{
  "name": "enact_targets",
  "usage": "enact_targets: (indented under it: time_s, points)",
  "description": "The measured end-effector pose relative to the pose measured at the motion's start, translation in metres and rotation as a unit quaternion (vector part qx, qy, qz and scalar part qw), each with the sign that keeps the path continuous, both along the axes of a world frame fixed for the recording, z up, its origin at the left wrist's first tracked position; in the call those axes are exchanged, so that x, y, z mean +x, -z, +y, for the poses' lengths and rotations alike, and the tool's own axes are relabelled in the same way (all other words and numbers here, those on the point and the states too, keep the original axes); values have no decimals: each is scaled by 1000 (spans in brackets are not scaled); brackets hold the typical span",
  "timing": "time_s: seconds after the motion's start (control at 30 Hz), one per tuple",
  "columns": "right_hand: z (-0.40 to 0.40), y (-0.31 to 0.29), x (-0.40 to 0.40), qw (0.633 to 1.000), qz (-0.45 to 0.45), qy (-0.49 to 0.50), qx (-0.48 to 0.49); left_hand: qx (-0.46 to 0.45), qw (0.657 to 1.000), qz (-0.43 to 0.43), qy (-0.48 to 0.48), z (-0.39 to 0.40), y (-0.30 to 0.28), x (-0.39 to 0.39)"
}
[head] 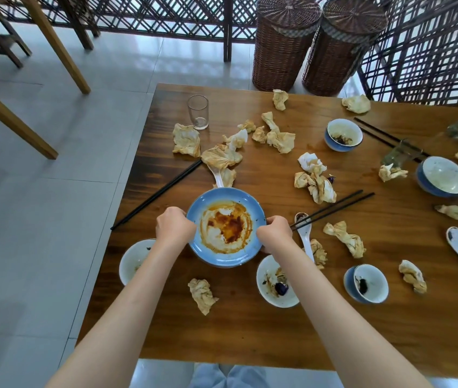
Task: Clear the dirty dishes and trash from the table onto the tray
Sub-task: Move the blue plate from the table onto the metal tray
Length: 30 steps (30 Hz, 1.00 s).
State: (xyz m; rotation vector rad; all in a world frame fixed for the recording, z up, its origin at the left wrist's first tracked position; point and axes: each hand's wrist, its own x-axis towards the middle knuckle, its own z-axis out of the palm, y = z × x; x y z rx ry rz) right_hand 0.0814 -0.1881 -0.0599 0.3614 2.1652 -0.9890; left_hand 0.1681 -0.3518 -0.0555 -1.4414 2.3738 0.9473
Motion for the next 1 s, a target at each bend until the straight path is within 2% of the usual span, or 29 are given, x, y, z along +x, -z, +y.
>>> enact_targets:
  time_s: [0.17,0.37,0.73,1.0]
  points:
    - [-4,-1,-3,997,-50,13,-49,96,994,-6,-50,-9,7,-6]
    - [1,3,-5,998,-31,-6,-50,148,984,29,-96,-12,12,-4]
    - [27,-31,-25,993,19,31,-108,126,983,124,-49,3,-23,-19]
    - [94,-57,-50,988,46,66,-131,108,984,145,-6,64,-54,-53]
